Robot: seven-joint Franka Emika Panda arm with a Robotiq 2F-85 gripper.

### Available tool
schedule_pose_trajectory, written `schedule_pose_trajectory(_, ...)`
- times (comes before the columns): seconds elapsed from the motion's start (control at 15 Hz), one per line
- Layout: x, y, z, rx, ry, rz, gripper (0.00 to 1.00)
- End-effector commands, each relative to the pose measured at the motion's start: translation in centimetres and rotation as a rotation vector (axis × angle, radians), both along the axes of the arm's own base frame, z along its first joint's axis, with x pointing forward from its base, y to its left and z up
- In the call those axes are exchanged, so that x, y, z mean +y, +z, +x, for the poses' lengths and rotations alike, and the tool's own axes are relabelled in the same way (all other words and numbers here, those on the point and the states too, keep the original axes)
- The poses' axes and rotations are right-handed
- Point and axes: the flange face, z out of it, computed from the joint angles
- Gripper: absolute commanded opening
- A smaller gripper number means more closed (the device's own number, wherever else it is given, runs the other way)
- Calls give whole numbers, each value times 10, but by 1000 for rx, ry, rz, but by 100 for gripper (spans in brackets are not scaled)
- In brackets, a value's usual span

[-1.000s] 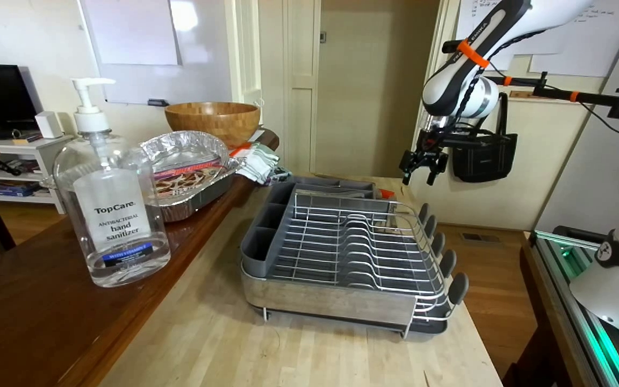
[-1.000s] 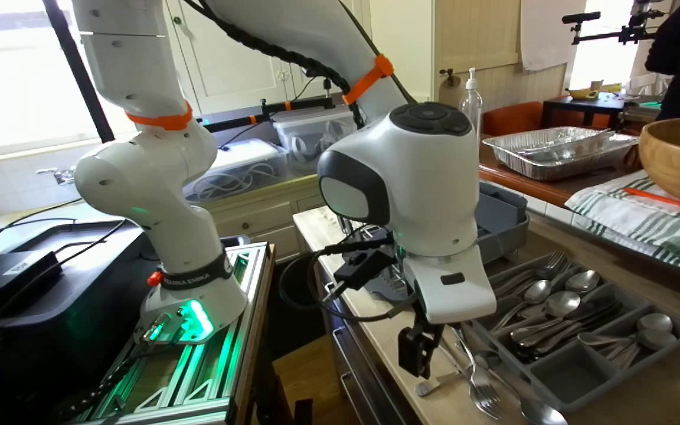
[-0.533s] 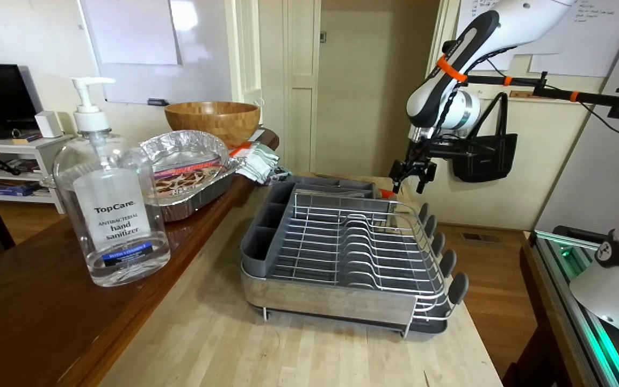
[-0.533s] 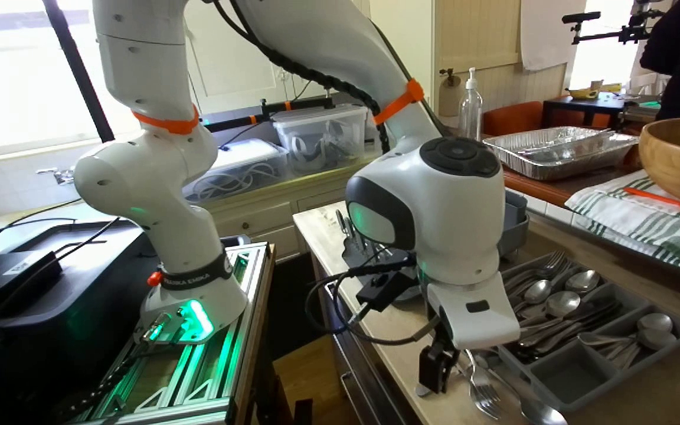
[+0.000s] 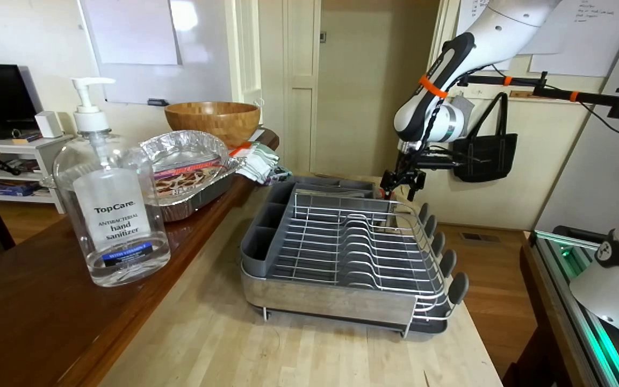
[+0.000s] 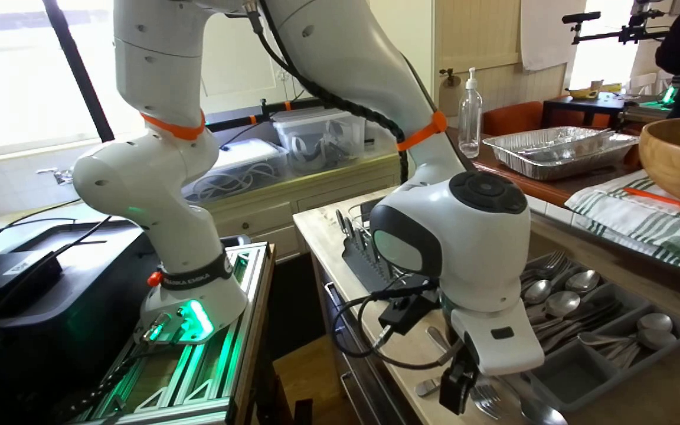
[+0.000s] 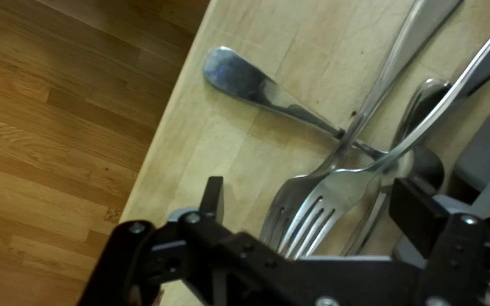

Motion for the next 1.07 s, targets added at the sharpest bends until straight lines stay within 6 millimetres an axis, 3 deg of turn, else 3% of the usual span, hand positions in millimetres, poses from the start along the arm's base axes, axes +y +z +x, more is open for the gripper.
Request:
schedule_pose_trajectory(0.0, -5, -17, 13, -19, -16, -8, 100)
schedule_pose_trajectory(0.13, -6, -20, 20, -31, -16, -11, 99)
schedule_pose_trajectory(0.4, -4, -21, 30, -44, -9, -13, 78)
schedule_pose_trajectory(0.47, -3, -20, 32, -46, -8, -14, 91)
schedule_pose_trajectory(0.6, -2, -17, 33, -46, -5, -16, 100)
schedule_pose_trajectory(0.93, 2, -13, 31, -41, 3, -22, 100)
schedule_pose_trajectory(1.0, 3, -12, 31, -42, 5, -21, 95)
